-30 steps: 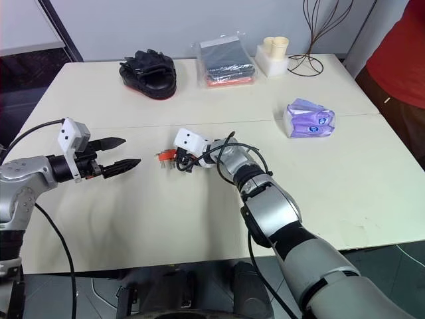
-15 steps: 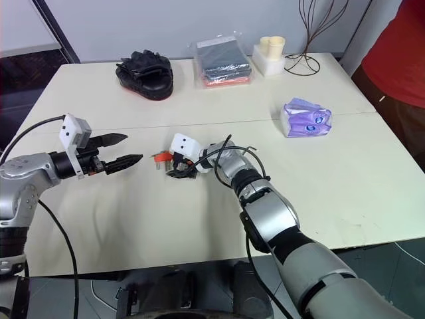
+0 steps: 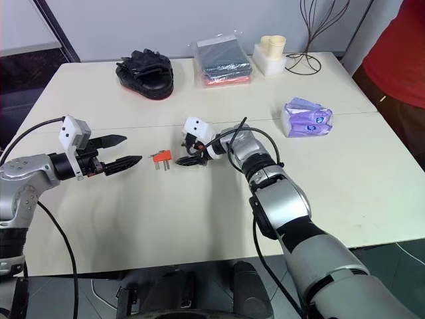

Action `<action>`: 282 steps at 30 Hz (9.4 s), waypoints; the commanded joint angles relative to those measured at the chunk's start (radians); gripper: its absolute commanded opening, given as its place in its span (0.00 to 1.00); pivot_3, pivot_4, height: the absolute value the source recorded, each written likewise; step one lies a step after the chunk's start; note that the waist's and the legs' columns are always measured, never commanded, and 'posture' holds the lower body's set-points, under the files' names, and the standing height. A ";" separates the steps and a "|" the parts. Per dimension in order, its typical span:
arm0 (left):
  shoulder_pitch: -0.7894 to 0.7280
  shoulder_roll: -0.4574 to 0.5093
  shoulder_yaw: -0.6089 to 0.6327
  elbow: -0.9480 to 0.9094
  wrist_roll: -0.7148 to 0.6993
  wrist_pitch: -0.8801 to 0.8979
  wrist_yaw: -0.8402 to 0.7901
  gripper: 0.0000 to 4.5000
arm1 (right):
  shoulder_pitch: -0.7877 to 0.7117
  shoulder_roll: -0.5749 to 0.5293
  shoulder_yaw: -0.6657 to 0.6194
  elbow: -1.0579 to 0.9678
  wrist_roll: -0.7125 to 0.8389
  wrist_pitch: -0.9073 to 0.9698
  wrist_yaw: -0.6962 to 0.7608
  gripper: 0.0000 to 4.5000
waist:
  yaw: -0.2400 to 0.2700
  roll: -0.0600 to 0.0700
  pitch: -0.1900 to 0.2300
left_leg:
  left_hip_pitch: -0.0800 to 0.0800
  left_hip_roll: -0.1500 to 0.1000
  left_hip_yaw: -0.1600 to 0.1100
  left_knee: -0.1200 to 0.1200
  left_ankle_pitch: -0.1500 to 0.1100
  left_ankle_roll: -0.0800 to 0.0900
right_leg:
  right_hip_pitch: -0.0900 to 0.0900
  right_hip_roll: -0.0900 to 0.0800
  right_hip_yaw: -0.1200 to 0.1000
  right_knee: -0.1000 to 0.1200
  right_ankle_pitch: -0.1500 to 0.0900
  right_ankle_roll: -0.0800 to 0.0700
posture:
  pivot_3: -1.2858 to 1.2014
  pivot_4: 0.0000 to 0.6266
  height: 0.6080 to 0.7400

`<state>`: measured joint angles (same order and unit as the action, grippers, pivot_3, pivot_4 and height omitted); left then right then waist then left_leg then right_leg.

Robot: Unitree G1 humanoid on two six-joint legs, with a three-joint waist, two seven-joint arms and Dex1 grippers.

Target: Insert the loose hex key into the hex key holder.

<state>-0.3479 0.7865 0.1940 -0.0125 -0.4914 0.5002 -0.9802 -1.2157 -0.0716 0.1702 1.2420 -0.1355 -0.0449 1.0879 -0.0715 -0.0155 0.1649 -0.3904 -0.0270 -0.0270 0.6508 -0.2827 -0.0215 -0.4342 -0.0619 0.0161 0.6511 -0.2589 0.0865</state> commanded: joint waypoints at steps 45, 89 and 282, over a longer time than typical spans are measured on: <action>-0.020 -0.004 0.030 -0.010 -0.015 -0.008 0.032 1.00 | 0.063 0.165 0.014 0.080 -0.096 0.002 -0.354 0.75 | 0.005 0.000 0.000 | 0.000 0.001 -0.001 -0.001 0.002 -0.003 | 0.000 0.001 0.000 0.001 0.001 -0.002 | 0.52 0.24 1.00; -0.519 -0.128 -0.107 0.494 0.051 -0.070 -0.174 1.00 | 0.108 -0.391 0.210 -0.540 -0.408 -0.620 -0.565 0.23 | 0.031 -0.002 0.001 | -0.003 -0.001 0.000 0.002 0.003 -0.004 | -0.002 0.003 -0.002 0.001 0.001 -0.002 | 0.52 0.24 1.00; -0.424 -0.370 -0.153 0.428 0.138 -0.296 -0.164 0.00 | 0.281 -0.001 -0.420 -0.484 0.256 1.171 -1.081 0.99 | 0.028 -0.016 -0.020 | 0.019 0.005 -0.002 0.009 -0.003 0.006 | 0.027 0.003 -0.001 -0.004 0.002 -0.004 | 0.52 0.24 1.00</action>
<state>-0.7691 0.4110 0.0226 0.4400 -0.3387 0.2258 -1.1480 -1.0167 -0.0872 -0.2259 0.6656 0.1053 1.0722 0.0208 -0.0438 -0.0310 0.1450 -0.3710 -0.0222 -0.0286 0.6598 -0.2858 -0.0159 -0.4076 -0.0596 0.0148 0.6471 -0.2568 0.0824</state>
